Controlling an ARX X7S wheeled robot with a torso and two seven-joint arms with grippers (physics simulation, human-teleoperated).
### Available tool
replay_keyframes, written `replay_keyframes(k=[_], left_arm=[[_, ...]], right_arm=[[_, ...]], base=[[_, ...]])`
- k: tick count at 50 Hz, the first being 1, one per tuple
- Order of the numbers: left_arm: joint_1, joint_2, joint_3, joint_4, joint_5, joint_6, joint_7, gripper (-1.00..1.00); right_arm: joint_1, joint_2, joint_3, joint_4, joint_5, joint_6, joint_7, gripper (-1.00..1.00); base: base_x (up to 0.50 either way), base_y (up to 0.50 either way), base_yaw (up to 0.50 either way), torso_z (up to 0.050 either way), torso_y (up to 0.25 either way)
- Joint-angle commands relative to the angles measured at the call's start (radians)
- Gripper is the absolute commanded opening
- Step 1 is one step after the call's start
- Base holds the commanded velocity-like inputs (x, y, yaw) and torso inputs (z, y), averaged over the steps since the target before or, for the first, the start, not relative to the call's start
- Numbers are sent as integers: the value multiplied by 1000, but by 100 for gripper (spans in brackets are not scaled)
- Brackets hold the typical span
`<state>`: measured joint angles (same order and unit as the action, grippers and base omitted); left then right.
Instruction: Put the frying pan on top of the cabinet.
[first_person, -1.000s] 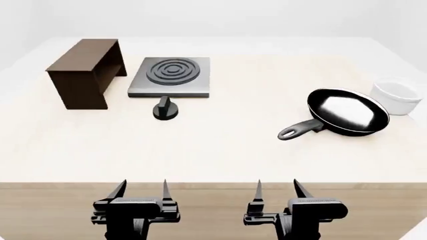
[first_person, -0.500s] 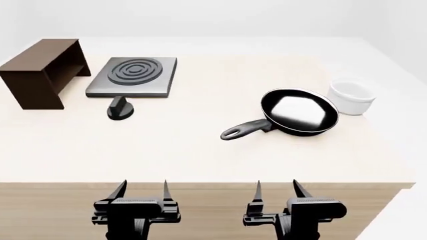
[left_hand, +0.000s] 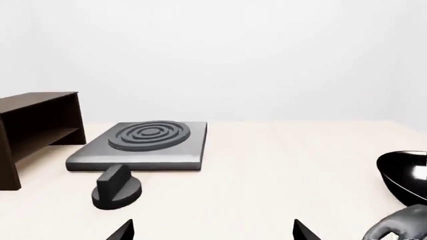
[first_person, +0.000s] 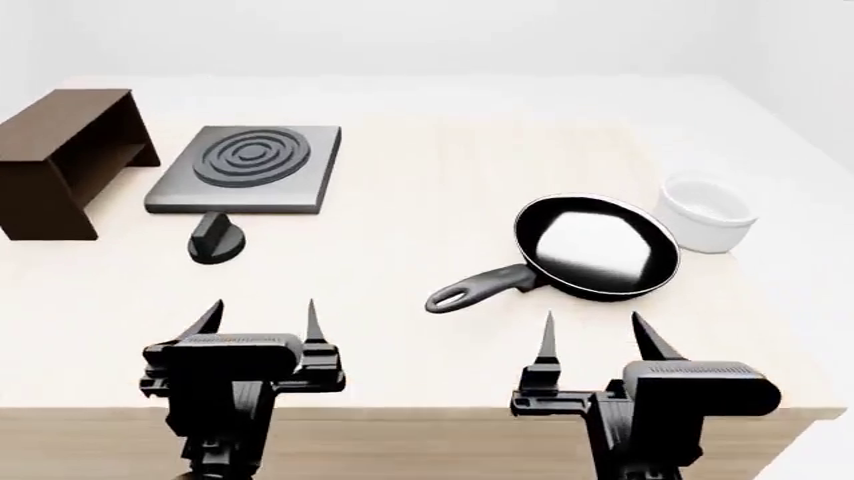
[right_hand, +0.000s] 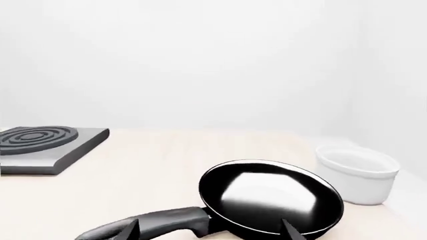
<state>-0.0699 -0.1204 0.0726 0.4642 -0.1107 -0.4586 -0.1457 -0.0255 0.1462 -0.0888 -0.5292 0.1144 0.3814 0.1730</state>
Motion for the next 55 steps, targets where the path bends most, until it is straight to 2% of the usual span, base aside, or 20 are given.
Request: replay_keyframes(k=[1,42,46,48,50,52,55], left_arm=[[-11,-12,-1,79,-23,-70,-4,100],[-26,-44,33,45,-38,-50,-37,100],[-28,-46,32,47,-44,-55,-39,100],[-29,-47,30,49,-48,-57,-40,100],[-32,-47,27,47,-52,-59,-42,100],[-33,-48,25,49,-61,-67,-41,100],[-30,-49,31,49,-57,-62,-45,100]], right_arm=[[-13,15,-3,-108,6,48,25,100],[-13,43,-23,-116,17,43,62,100],[-23,13,80,-158,-9,59,174,100],[-40,0,186,-204,62,79,194,100],[-70,-15,295,-244,18,67,289,100],[-89,-23,364,-269,77,66,287,100],[-115,-27,384,-290,30,25,326,100]], base=[[500,0,0,0,0],[499,0,0,0,0],[0,0,0,0,0],[0,0,0,0,0],[0,0,0,0,0],[0,0,0,0,0],[0,0,0,0,0]])
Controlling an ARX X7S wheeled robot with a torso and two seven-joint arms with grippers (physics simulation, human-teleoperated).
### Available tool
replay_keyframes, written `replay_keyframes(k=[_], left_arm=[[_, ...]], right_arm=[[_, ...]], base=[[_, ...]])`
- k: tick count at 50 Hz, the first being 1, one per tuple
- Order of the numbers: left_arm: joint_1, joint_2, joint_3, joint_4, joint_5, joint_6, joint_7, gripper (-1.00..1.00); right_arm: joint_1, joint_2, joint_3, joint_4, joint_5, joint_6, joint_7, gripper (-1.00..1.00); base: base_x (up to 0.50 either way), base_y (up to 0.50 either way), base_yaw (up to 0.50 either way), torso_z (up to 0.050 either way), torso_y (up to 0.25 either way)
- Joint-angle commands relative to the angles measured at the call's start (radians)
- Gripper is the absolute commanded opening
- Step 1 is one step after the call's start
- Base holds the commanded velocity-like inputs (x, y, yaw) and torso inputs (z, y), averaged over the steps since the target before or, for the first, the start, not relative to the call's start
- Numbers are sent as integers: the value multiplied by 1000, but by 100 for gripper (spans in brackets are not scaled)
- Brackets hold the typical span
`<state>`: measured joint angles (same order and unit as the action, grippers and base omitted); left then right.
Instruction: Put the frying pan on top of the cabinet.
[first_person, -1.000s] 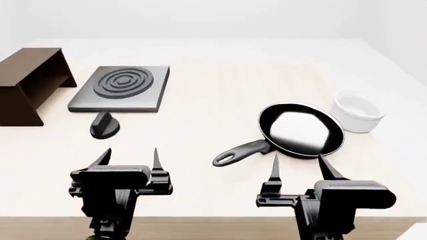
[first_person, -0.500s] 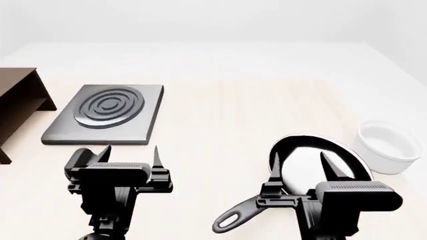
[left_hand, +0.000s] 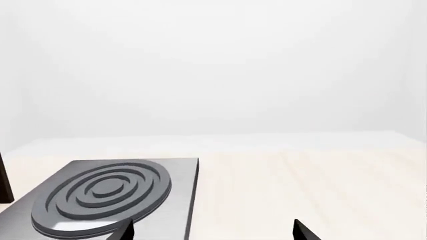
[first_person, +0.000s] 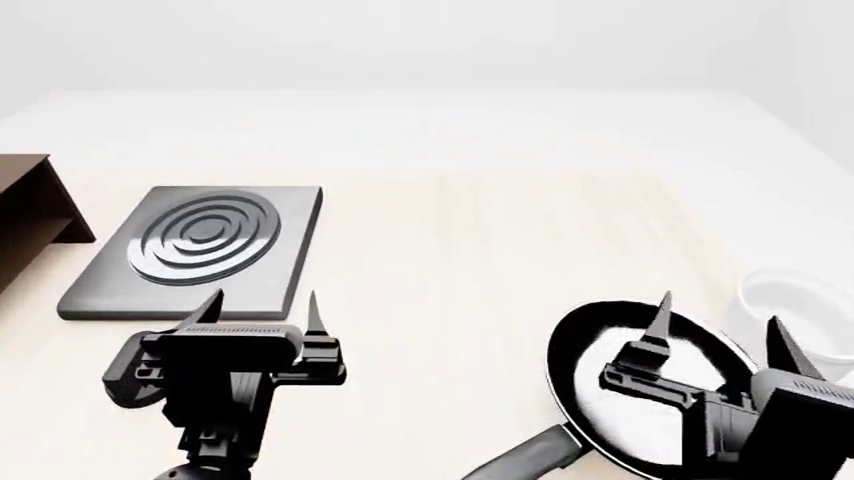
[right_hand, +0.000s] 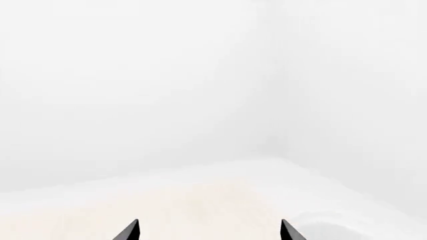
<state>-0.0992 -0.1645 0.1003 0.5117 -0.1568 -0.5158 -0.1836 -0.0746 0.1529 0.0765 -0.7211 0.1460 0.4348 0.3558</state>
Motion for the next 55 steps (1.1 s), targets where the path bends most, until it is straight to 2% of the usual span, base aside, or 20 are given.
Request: replay_keyframes(k=[1,15,16,18,19,21,23,24,28,29,30,32,34,36,39,44,48,49,55], left_arm=[[-1,-6,5,1,-10,-4,-8,100],[-1,-18,22,9,-22,-32,-11,100],[-7,-26,35,15,-23,-70,-7,100],[-41,-27,17,49,-120,-247,30,100],[-53,-67,86,89,-94,-295,41,100],[-79,-110,132,154,-151,-418,108,100],[-108,-205,271,245,-123,-477,154,100],[-139,-221,292,298,-163,-564,190,100],[-293,-245,339,412,-301,-877,297,100],[-332,-279,389,430,-311,-879,327,100],[-331,-255,339,434,-326,-874,335,100],[-425,-231,329,423,-399,-1052,347,100],[-466,-245,307,402,-515,-1053,293,100],[-543,-263,303,316,-724,-1054,138,100],[-575,-276,320,296,-834,-1050,62,100],[-591,-282,392,261,-846,-1030,14,100],[-605,-273,393,224,-886,-1040,-16,100],[-613,-269,389,189,-941,-1051,-53,100],[-640,-268,412,143,-1024,-1044,-154,100]], right_arm=[[-64,-29,214,-103,6,-22,138,100],[-68,-17,184,-100,-1,-40,153,100],[-67,-17,186,-98,6,-41,152,100],[-57,-14,180,-80,3,-45,154,100],[-46,-12,169,-62,0,-39,153,100],[-43,-8,163,-64,-1,-31,156,100],[-49,-7,166,-75,5,-30,156,100],[-49,-7,169,-74,10,-31,156,100],[-50,-4,159,-70,13,-34,156,100],[-48,-2,155,-68,11,-34,155,100],[-46,0,152,-63,8,-34,157,100],[-42,2,152,-55,15,-34,155,100],[-41,5,148,-53,12,-33,157,100],[-38,7,140,-50,11,-31,158,100],[-36,9,134,-50,12,-28,159,100],[-30,15,121,-39,6,-28,163,100],[-31,18,123,-40,12,-27,164,100],[-32,18,121,-40,13,-28,164,100],[-29,23,110,-34,11,-29,167,100]], base=[[0,0,0,0,0],[0,0,0,0,0],[0,0,0,0,0],[0,0,0,0,0],[0,0,0,0,0],[0,0,0,0,0],[0,0,0,0,0],[0,0,0,0,0],[0,0,0,0,0],[0,0,0,0,0],[0,0,0,0,0],[0,0,0,0,0],[0,0,0,0,0],[0,0,0,0,0],[0,0,0,0,0],[0,0,0,0,0],[0,0,0,0,0],[0,0,0,0,0],[0,0,0,0,0]])
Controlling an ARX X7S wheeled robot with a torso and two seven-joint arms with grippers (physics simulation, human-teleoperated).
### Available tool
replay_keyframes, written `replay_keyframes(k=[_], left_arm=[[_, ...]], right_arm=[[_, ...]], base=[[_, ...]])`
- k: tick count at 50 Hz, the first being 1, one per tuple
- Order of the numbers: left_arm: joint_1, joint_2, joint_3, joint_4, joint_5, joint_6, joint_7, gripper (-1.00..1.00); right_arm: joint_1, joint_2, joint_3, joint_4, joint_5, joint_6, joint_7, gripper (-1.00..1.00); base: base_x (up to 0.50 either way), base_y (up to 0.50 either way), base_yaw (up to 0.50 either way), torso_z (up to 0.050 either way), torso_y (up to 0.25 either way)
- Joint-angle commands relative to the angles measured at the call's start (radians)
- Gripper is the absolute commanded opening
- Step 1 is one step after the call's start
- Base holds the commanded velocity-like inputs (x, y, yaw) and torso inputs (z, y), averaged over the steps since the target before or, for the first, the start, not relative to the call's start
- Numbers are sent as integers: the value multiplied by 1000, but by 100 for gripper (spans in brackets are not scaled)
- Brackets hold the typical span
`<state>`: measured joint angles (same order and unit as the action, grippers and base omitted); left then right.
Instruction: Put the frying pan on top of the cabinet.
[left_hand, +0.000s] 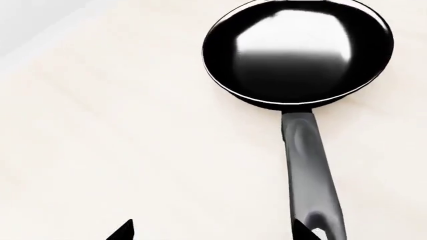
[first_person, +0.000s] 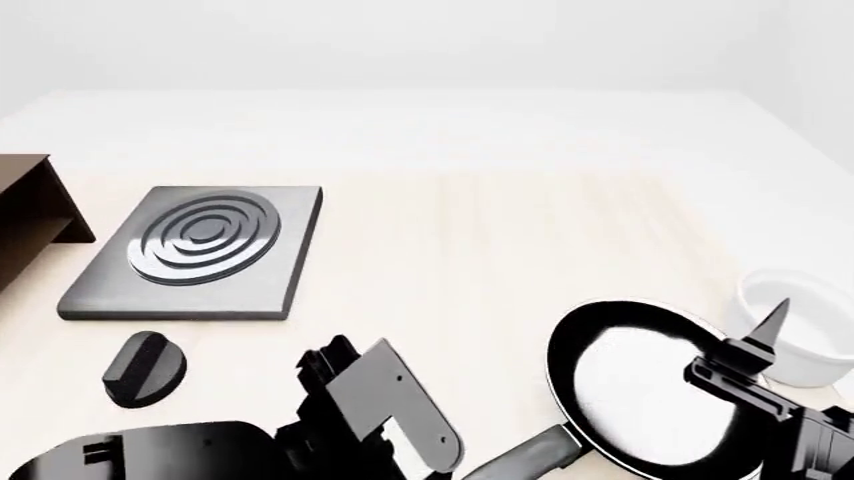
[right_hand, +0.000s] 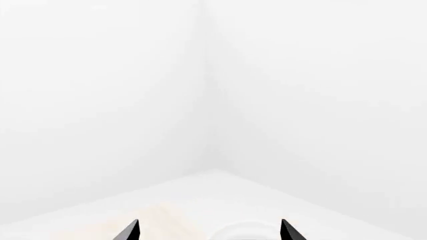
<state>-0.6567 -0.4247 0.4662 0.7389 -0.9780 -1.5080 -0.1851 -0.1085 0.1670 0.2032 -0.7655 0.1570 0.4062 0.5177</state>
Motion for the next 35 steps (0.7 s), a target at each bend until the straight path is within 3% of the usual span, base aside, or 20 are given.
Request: replay_keyframes(k=[1,8,14,20,35], left_arm=[[-85,-7,45,-94,-222,-51,-171,100],[-96,12,50,-140,-360,-43,-256,100],[-113,48,51,-201,-598,-26,-447,100],[-117,63,84,-208,-665,8,-514,100],[-70,85,188,-203,-504,48,-418,100]], right_arm=[[7,10,-21,12,-3,0,7,100],[10,16,-33,15,-6,5,11,100],[15,20,-42,25,-6,3,13,100],[14,24,-43,20,-2,6,17,100],[16,33,-55,26,0,3,24,100]], base=[[0,0,0,0,0],[0,0,0,0,0],[0,0,0,0,0],[0,0,0,0,0],[0,0,0,0,0]])
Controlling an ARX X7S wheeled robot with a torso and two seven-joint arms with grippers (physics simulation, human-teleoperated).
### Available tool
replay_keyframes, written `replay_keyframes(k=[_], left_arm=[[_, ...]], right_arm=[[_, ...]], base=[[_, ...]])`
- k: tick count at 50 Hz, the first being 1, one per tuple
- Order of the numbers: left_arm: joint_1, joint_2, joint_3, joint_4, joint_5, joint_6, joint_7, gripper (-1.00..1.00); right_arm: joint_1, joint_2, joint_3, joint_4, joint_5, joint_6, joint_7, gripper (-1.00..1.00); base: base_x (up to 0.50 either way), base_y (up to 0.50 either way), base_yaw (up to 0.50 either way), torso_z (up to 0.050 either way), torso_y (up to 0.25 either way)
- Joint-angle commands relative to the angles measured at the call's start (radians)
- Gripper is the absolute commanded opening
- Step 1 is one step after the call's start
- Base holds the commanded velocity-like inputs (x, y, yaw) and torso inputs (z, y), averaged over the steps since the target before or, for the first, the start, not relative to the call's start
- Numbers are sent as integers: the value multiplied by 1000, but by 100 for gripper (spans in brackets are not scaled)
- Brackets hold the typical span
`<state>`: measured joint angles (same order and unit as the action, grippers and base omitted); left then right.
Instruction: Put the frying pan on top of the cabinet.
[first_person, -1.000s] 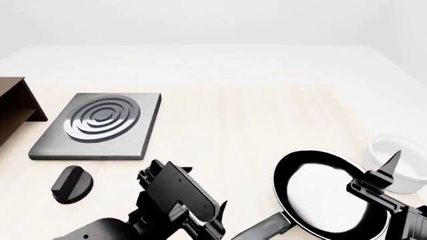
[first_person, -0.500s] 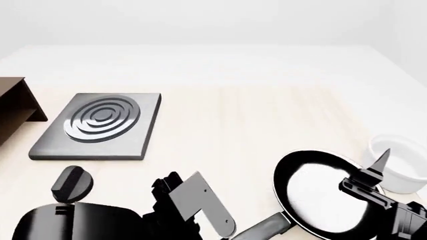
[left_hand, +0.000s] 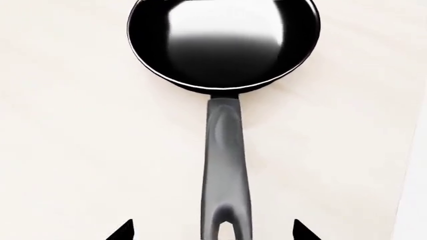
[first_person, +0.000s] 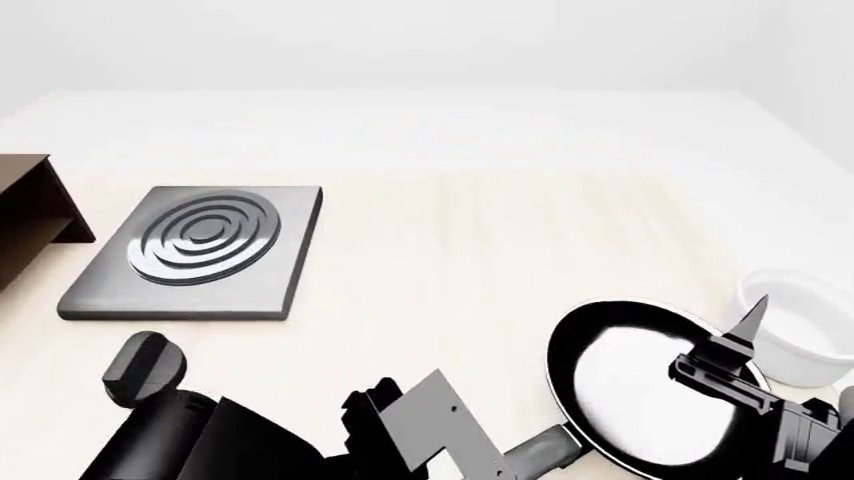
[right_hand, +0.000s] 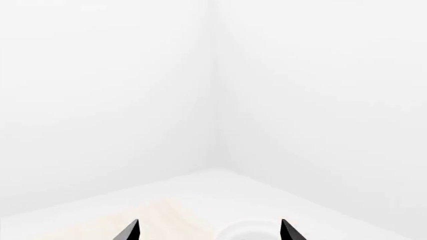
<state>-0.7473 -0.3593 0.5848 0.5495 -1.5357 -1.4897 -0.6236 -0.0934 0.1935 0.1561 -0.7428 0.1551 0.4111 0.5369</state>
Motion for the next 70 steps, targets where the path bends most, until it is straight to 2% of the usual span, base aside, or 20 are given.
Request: replay_keyframes(k=[1,24,49,58,60,61,70], left_arm=[[21,20,77,-13,67,32,28,100],[-4,43,227,-123,269,115,150,100],[-6,40,366,-241,412,221,315,100],[-6,46,389,-289,438,248,341,100],[2,56,375,-322,430,239,315,100],[3,58,373,-330,434,241,308,-100],[0,69,359,-369,414,227,283,-100]], right_arm=[[1,7,-8,2,3,-2,5,100],[-3,19,-10,-2,23,-7,12,100],[-5,32,-27,-8,26,-8,25,100],[-4,36,-31,-5,27,-12,29,100],[-4,37,-29,-2,30,-15,29,100],[-5,37,-29,-2,30,-15,30,100],[-4,41,-32,-5,34,-12,35,100]], base=[[0,0,0,0,0],[0,0,0,0,0],[0,0,0,0,0],[0,0,0,0,0],[0,0,0,0,0],[0,0,0,0,0],[0,0,0,0,0]])
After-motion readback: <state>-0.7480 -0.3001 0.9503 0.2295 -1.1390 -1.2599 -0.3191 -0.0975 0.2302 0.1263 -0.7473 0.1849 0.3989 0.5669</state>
